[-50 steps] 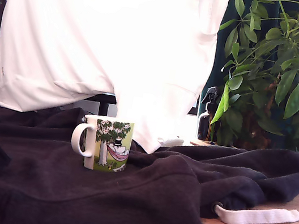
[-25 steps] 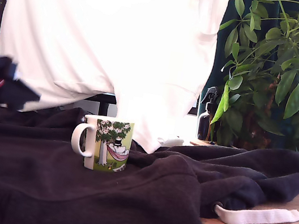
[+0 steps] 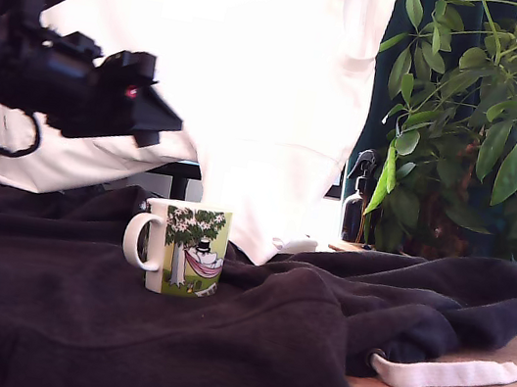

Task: Pick the grey coffee capsule and place it inside the green coffee cup

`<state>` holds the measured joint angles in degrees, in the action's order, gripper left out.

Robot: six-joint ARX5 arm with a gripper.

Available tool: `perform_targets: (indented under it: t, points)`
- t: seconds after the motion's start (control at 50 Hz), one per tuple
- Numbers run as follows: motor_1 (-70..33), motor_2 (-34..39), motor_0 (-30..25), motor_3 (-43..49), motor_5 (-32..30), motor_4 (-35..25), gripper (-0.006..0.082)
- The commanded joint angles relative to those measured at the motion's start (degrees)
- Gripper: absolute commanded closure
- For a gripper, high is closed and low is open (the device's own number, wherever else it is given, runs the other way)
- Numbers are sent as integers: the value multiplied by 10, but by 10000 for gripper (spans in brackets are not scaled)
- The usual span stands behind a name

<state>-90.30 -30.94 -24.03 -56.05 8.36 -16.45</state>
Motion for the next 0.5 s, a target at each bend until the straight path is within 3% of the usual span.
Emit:
perform_targets:
  t: [0.0, 0.48]
  points:
    - [-22, -17, -11, -3, -11, 0, 753]
    - [-103, -80, -28, 22, -13, 0, 743]
